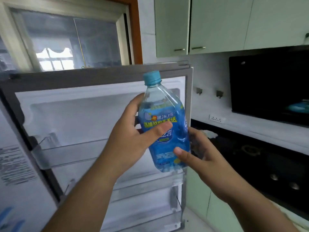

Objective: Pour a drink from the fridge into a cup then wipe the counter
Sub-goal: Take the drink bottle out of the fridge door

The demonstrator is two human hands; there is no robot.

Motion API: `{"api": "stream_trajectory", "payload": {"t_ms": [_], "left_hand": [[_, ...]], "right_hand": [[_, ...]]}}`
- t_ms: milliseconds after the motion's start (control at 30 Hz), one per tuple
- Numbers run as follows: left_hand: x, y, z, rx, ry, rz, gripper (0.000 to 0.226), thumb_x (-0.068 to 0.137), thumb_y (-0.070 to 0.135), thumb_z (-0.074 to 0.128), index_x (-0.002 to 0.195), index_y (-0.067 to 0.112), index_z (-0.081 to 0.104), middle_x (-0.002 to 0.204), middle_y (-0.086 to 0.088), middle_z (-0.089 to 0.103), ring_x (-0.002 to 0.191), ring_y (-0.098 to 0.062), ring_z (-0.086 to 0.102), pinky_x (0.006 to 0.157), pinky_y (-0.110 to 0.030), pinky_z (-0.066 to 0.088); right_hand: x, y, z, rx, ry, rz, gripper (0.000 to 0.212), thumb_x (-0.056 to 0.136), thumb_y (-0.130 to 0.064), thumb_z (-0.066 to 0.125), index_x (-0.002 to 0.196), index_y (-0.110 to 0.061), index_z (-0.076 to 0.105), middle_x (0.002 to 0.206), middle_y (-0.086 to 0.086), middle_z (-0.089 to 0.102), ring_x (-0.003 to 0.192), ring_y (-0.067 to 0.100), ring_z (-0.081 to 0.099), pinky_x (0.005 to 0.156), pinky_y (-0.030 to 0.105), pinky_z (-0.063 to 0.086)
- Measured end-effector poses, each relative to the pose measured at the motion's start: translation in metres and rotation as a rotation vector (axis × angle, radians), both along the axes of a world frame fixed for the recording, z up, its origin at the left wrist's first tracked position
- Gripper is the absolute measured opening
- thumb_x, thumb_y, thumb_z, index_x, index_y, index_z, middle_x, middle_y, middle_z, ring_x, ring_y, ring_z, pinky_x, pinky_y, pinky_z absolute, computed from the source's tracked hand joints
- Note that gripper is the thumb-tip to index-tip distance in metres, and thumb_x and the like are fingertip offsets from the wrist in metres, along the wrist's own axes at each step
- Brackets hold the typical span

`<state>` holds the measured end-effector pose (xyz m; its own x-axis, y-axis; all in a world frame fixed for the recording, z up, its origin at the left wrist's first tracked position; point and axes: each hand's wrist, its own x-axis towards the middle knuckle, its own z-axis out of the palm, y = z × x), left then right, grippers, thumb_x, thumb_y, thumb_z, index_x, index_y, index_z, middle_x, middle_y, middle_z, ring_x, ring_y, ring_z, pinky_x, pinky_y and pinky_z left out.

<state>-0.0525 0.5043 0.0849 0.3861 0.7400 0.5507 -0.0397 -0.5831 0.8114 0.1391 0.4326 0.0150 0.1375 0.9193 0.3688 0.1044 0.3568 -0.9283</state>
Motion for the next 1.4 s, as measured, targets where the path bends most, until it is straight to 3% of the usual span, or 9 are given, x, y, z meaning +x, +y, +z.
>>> {"api": "stream_trajectory", "payload": {"t_ms": [100,233,433,567,700,933,1067,1267,1400], "left_hand": [[0.018,-0.011,-0.012,0.026,0.086,-0.063,0.067,0.07,0.053,0.084,0.128,0.059,0.051,0.124,0.022,0.072,0.116,-0.005,0.07,0.087,-0.037,0.065],[0.049,-0.019,-0.04,0.008,0.148,-0.144,0.068,0.071,0.053,0.079,0.132,0.057,0.048,0.118,0.029,0.071,0.11,0.004,0.07,0.084,-0.025,0.063],[0.105,-0.034,-0.098,-0.11,0.265,-0.334,0.077,0.074,0.052,0.081,0.144,0.047,0.05,0.125,0.021,0.072,0.114,-0.003,0.071,0.092,-0.042,0.063],[0.149,-0.059,-0.13,-0.136,0.348,-0.459,0.077,0.081,0.045,0.081,0.149,0.043,0.047,0.126,0.022,0.071,0.115,-0.002,0.07,0.092,-0.04,0.063],[0.203,-0.088,-0.151,-0.145,0.413,-0.548,0.079,0.083,0.044,0.084,0.152,0.044,0.045,0.128,0.021,0.07,0.119,-0.003,0.068,0.092,-0.04,0.064],[0.31,-0.178,-0.153,-0.083,0.499,-0.758,0.078,0.085,0.046,0.082,0.151,0.049,0.041,0.135,0.022,0.064,0.123,-0.002,0.065,0.097,-0.038,0.062],[0.365,-0.24,-0.157,-0.077,0.511,-0.872,0.071,0.081,0.051,0.08,0.139,0.064,0.04,0.133,0.027,0.064,0.123,0.0,0.064,0.099,-0.036,0.06],[0.447,-0.323,-0.176,-0.116,0.527,-1.036,0.079,0.084,0.05,0.082,0.151,0.053,0.039,0.14,0.019,0.063,0.129,-0.008,0.063,0.101,-0.043,0.059],[0.496,-0.375,-0.188,-0.146,0.543,-1.164,0.078,0.085,0.046,0.083,0.15,0.05,0.041,0.139,0.018,0.063,0.13,-0.01,0.062,0.099,-0.043,0.06]], "right_hand": [[0.01,-0.02,-0.024,-0.035,0.021,-0.069,0.061,0.088,-0.043,0.078,0.144,-0.034,0.055,0.144,-0.009,0.063,0.136,0.017,0.058,0.097,0.042,0.058],[0.03,-0.049,-0.053,-0.13,0.069,-0.161,0.061,0.086,-0.039,0.079,0.141,-0.029,0.056,0.143,-0.007,0.064,0.13,0.018,0.064,0.099,0.046,0.058],[0.061,-0.101,-0.106,-0.314,0.132,-0.368,0.07,0.074,-0.043,0.086,0.136,-0.031,0.057,0.142,-0.012,0.063,0.131,0.014,0.062,0.093,0.044,0.062],[0.079,-0.142,-0.138,-0.379,0.214,-0.509,0.07,0.073,-0.04,0.088,0.134,-0.031,0.057,0.141,-0.016,0.063,0.131,0.012,0.062,0.095,0.045,0.062],[0.104,-0.185,-0.156,-0.42,0.309,-0.625,0.061,0.083,-0.027,0.088,0.134,-0.03,0.056,0.137,-0.018,0.065,0.127,0.01,0.064,0.092,0.042,0.063],[0.179,-0.288,-0.167,-0.394,0.395,-0.799,0.061,0.081,-0.025,0.09,0.132,-0.03,0.057,0.135,-0.019,0.065,0.127,0.006,0.064,0.094,0.044,0.062],[0.218,-0.357,-0.171,-0.393,0.425,-0.906,0.066,0.072,-0.034,0.092,0.129,-0.033,0.058,0.133,-0.022,0.065,0.128,0.006,0.063,0.095,0.044,0.062],[0.269,-0.451,-0.176,-0.395,0.431,-1.078,0.061,0.079,-0.021,0.092,0.128,-0.032,0.058,0.131,-0.024,0.065,0.125,0.006,0.064,0.09,0.042,0.064],[0.294,-0.508,-0.177,-0.417,0.449,-1.21,0.065,0.077,-0.025,0.093,0.13,-0.036,0.056,0.131,-0.026,0.064,0.124,0.005,0.064,0.087,0.04,0.065]]}}
